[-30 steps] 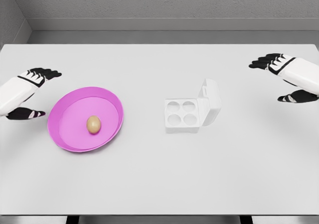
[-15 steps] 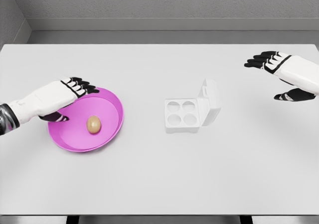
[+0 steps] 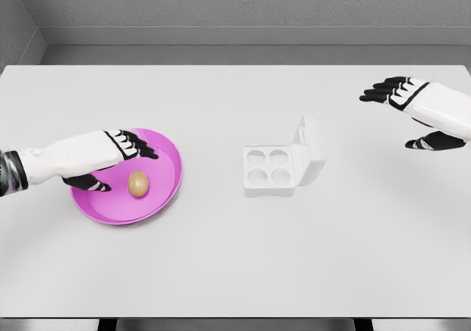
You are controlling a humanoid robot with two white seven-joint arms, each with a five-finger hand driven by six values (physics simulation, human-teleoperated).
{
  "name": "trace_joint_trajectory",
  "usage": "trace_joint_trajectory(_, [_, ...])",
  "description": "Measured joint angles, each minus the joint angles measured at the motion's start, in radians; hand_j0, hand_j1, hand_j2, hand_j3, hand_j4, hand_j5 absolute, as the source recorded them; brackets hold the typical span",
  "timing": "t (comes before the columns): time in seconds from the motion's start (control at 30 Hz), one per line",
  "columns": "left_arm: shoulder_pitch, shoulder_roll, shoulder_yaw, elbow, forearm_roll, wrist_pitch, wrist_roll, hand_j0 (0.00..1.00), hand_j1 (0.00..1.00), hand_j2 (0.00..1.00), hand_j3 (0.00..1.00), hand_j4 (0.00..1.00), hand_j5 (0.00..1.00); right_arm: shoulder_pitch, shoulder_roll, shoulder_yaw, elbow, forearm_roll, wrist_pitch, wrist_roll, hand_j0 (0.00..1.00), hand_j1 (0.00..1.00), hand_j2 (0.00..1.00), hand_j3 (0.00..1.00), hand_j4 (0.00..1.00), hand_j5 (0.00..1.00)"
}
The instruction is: Pack egg into the box and close the box lid
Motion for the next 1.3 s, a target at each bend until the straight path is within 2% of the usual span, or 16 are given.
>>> trace_joint_trajectory(0.03, [-0.005,0.005,-0.014,0.000,0.007,0.000,-0.002,1.00,1.00,1.00,1.00,1.00,1.00,0.000,-0.010,0.001,0.003,0.003,0.000,0.000,1.00,1.00,1.00,1.00,1.00,1.00])
trace_joint_trajectory(0.1, [-0.005,0.013,-0.026,-0.002,0.021,0.000,-0.004,1.00,1.00,1.00,1.00,1.00,1.00,-0.029,-0.024,0.003,0.007,0.019,0.000,0.014,1.00,1.00,1.00,1.00,1.00,1.00])
trace_joint_trajectory(0.13, [-0.003,0.016,-0.028,-0.003,0.036,0.000,-0.004,0.94,0.94,0.94,0.94,0.94,0.94,-0.037,-0.025,0.003,0.010,0.026,0.000,0.038,1.00,1.00,1.00,1.00,1.00,1.00])
trace_joint_trajectory(0.17, [-0.003,0.018,-0.030,-0.003,0.059,0.000,-0.005,0.94,0.94,0.94,0.94,0.94,0.94,-0.037,-0.022,0.003,0.012,0.033,0.000,0.060,1.00,1.00,1.00,1.00,1.00,1.00])
trace_joint_trajectory(0.3, [-0.003,0.022,-0.035,0.005,0.109,0.000,-0.005,0.91,0.91,0.91,0.91,0.91,0.91,-0.041,0.010,0.014,0.044,0.058,0.000,0.109,1.00,1.00,1.00,1.00,1.00,1.00])
trace_joint_trajectory(0.47, [-0.003,0.019,-0.051,0.029,0.124,0.000,-0.006,0.91,0.91,0.91,0.91,0.91,0.91,-0.054,0.055,0.032,0.078,0.072,0.000,0.178,1.00,1.00,1.00,1.00,1.00,1.00])
trace_joint_trajectory(0.57, [-0.006,0.021,-0.063,0.031,0.125,0.000,-0.006,0.91,0.91,0.91,0.91,0.91,0.91,-0.126,0.091,0.077,0.133,0.079,0.000,0.189,1.00,1.00,1.00,1.00,1.00,1.00])
trace_joint_trajectory(0.7, [-0.028,0.025,-0.088,0.024,0.128,0.000,-0.006,0.91,0.91,0.91,0.91,0.91,0.91,-0.138,0.117,0.133,0.193,0.086,-0.001,0.194,1.00,1.00,1.00,1.00,1.00,1.00])
trace_joint_trajectory(0.8, [-0.083,0.035,-0.120,0.036,0.130,0.001,-0.005,0.89,0.89,0.89,0.89,0.89,0.89,-0.141,0.124,0.155,0.219,0.088,-0.001,0.196,1.00,1.00,1.00,1.00,1.00,1.00])
trace_joint_trajectory(1.07, [-0.100,0.039,-0.186,0.091,0.128,0.000,-0.006,0.86,0.86,0.86,0.86,0.86,0.86,-0.143,0.132,0.185,0.251,0.110,-0.001,0.198,1.00,1.00,1.00,1.00,1.00,1.00])
trace_joint_trajectory(1.1, [-0.100,0.039,-0.190,0.098,0.127,0.000,-0.006,0.82,0.82,0.82,0.82,0.82,0.82,-0.144,0.133,0.186,0.252,0.110,-0.001,0.197,1.00,1.00,1.00,1.00,1.00,1.00])
trace_joint_trajectory(1.3, [-0.104,0.035,-0.199,0.115,0.123,0.000,-0.006,0.80,0.80,0.80,0.80,0.80,0.80,-0.146,0.137,0.189,0.248,0.112,-0.001,0.197,1.00,1.00,1.00,1.00,1.00,1.00])
